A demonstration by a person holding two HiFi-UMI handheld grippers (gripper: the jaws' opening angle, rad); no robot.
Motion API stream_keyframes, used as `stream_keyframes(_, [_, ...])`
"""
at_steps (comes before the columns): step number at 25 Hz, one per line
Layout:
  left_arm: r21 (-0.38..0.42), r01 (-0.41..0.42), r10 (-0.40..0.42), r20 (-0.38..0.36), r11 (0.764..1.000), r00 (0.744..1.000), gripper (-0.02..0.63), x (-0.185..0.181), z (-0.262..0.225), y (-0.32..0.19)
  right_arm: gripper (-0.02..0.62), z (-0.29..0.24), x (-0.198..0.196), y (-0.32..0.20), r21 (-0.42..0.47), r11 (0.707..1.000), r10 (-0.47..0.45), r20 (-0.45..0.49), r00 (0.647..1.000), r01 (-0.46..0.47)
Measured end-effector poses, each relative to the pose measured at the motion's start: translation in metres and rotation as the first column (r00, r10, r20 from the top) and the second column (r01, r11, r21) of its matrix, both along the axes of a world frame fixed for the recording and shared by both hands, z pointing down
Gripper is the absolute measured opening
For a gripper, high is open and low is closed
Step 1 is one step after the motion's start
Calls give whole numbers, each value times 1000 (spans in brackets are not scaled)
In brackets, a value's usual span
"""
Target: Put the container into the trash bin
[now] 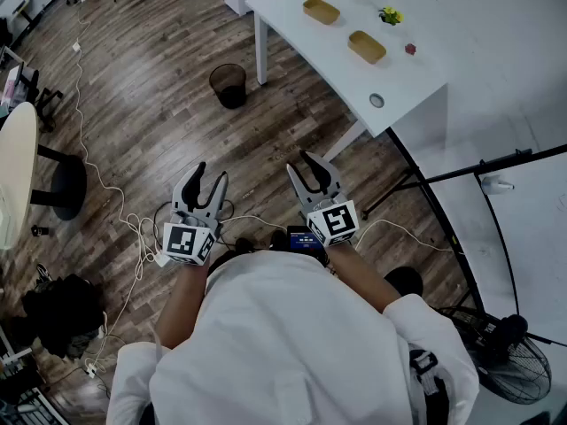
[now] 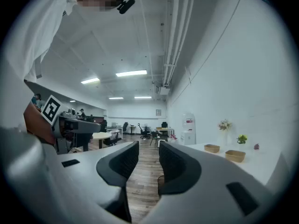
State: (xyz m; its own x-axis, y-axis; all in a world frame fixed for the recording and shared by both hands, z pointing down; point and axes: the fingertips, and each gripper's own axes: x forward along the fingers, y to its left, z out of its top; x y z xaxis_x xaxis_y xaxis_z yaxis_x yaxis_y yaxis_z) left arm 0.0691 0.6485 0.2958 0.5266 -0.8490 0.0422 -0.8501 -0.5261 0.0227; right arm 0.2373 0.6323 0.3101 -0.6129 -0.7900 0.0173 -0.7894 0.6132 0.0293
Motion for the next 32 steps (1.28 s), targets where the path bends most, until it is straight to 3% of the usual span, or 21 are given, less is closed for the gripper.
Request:
stream_keyframes(5, [8, 13, -12, -30, 1000, 999, 192, -14, -1, -2, 153, -11, -9, 2, 52, 998, -22, 10, 1000, 21])
stream_keyframes(8, [10, -2, 2, -22, 1000, 1000, 190, -12, -2, 0, 155, -13, -6, 8, 58, 998, -34, 52, 998, 31])
stream_keyframes(13, [15, -16, 17, -16, 1000, 1000, 179, -4, -2, 3, 153, -17, 3, 18, 73, 997, -13, 41, 999, 10])
stream_keyframes(21, [-4, -52, 52, -17, 999, 998, 179, 16, 3, 5, 153, -11, 24, 19, 55, 998, 31, 49, 998, -34])
stream_keyframes(32, [-17, -39, 39, -9, 999, 999, 179, 26, 0, -4, 152, -5, 38, 13, 22, 1000, 14, 69, 998, -16])
